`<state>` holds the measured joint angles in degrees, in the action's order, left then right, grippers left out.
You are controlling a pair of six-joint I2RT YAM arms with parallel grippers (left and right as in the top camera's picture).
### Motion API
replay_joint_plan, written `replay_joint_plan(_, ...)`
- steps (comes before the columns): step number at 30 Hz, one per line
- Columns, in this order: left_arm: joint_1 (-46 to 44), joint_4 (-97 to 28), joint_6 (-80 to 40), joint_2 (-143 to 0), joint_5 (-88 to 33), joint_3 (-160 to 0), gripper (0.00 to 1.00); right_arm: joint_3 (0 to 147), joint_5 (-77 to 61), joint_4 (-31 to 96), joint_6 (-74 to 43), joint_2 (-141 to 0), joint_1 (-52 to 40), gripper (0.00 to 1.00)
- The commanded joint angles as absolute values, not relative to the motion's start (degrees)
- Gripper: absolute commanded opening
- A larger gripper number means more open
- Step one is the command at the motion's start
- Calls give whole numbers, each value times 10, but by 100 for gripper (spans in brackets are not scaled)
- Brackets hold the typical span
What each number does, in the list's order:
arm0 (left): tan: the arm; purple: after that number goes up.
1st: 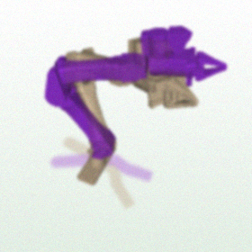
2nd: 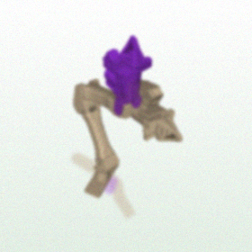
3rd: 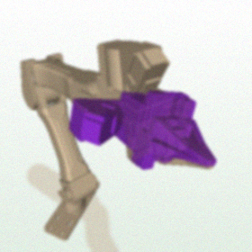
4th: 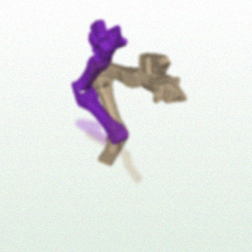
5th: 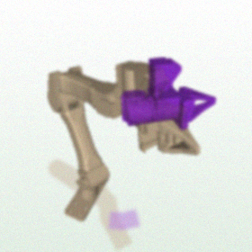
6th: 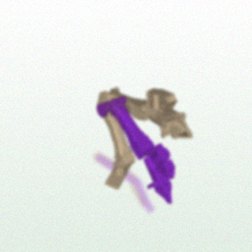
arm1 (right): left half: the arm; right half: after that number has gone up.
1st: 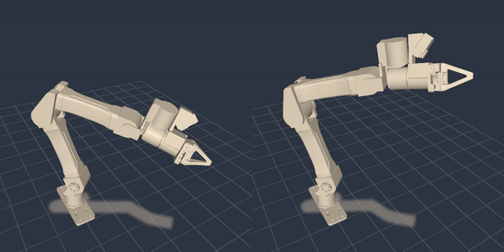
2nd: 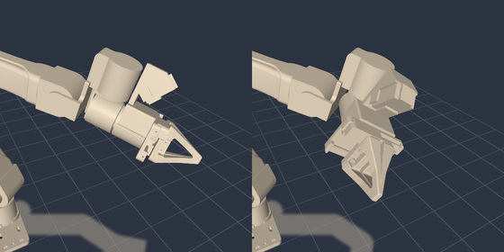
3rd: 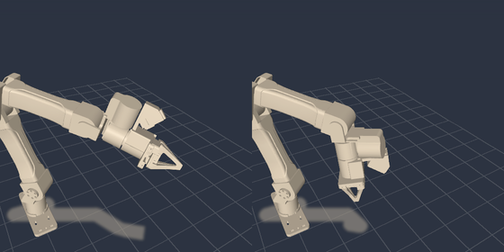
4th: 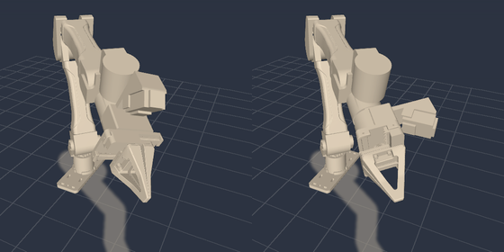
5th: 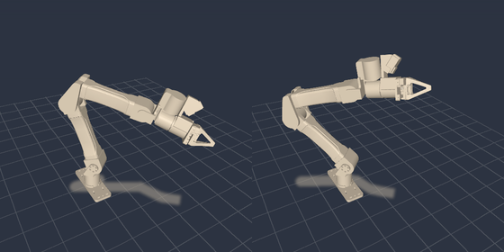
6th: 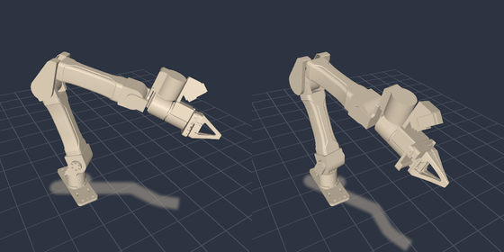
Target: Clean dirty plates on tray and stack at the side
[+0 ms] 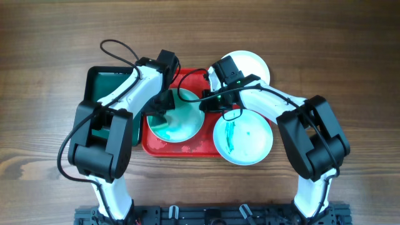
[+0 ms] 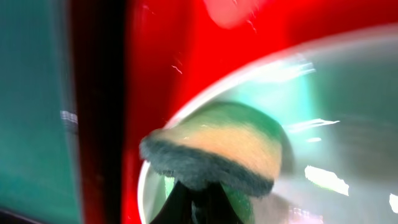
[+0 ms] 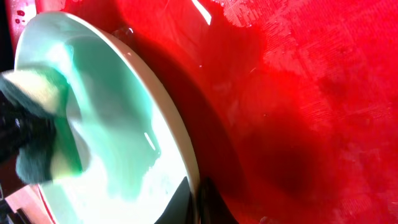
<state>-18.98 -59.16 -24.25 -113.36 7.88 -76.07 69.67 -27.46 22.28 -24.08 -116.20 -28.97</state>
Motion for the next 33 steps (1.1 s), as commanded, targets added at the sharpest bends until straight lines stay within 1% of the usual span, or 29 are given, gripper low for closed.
replay_joint_plan(1, -196, -589, -54, -1145, -155, -757, 4, 689, -271, 229, -242, -1171, -284, 4)
replay_joint_plan(2, -195, -576, -22, -1145, -204, -757, 4, 689, -271, 229, -242, -1171, -284, 4)
replay_joint_plan(3, -192, -557, -18, -1145, -223, -757, 4, 689, -271, 229, -242, -1171, -284, 4)
replay_joint_plan(4, -190, -543, -23, -1145, -223, -758, 4, 689, -271, 229, -242, -1171, -284, 4)
replay_joint_plan(5, -181, -502, -60, -1145, -213, -758, 4, 689, -271, 230, -242, -1171, -284, 4)
replay_joint_plan(8, -156, -422, -184, -1145, -119, -758, 4, 689, -271, 230, -242, -1171, -284, 4)
replay_joint_plan(9, -147, -399, -216, -1143, -78, -759, 4, 689, -271, 230, -242, -1171, -284, 4)
replay_joint_plan(10, -140, -394, -223, -1141, -61, -765, 4, 689, -271, 230, -242, -1171, -284, 4)
replay_joint_plan(14, -113, -430, -223, -1109, -53, -823, 4, 689, -270, 234, -242, -1171, -284, 4)
replay_joint_plan(19, -96, -502, -211, -1012, -52, -879, 4, 689, -270, 237, -261, -1174, -284, 4)
replay_joint_plan(20, -88, -524, -211, -985, -52, -880, 4, 689, -271, 240, -276, -1178, -286, 8)
replay_joint_plan(22, -73, -556, -211, -960, -48, -880, 4, 689, -271, 248, -292, -1181, -291, 25)
replay_joint_plan(23, -62, -581, -211, -949, -36, -880, 4, 689, -270, 258, -302, -1182, -298, 30)
replay_joint_plan(24, -50, -602, -211, -945, -20, -880, 4, 689, -270, 261, -303, -1182, -303, 31)
replay_joint_plan(25, -39, -618, -211, -945, -3, -880, 4, 689, -270, 262, -305, -1182, -308, 31)
replay_joint_plan(27, -20, -635, -210, -948, 11, -880, 4, 689, -266, 262, -319, -1182, -314, 11)
replay_joint_plan(28, -12, -640, -210, -950, 12, -880, 4, 689, -264, 262, -320, -1182, -313, 4)
replay_joint_plan(33, 13, -641, -211, -955, 12, -880, 4, 705, -252, 278, -321, -1169, -301, 4)
